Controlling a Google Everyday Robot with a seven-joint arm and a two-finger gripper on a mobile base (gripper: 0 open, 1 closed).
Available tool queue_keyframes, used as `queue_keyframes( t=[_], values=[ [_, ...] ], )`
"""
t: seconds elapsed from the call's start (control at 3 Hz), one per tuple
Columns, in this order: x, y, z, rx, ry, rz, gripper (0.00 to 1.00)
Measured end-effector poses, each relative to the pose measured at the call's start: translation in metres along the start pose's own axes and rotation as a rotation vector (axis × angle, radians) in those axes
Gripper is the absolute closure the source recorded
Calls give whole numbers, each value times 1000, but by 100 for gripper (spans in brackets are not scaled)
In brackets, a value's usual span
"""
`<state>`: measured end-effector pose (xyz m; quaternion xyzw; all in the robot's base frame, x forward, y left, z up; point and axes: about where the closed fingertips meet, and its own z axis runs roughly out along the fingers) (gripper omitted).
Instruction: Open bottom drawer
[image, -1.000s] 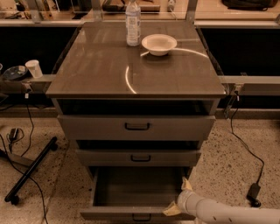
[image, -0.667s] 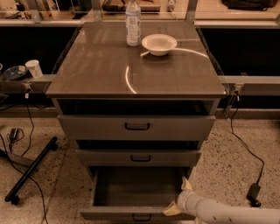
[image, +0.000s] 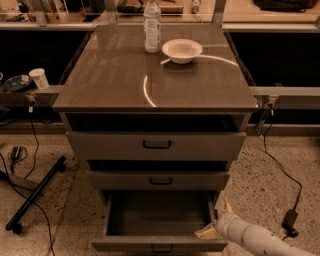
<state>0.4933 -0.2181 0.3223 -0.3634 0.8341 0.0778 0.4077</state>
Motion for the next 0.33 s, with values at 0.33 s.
queue_keyframes(
  t=[0.33],
  values=[
    [0,0,0,0,0,0,0]
  ],
)
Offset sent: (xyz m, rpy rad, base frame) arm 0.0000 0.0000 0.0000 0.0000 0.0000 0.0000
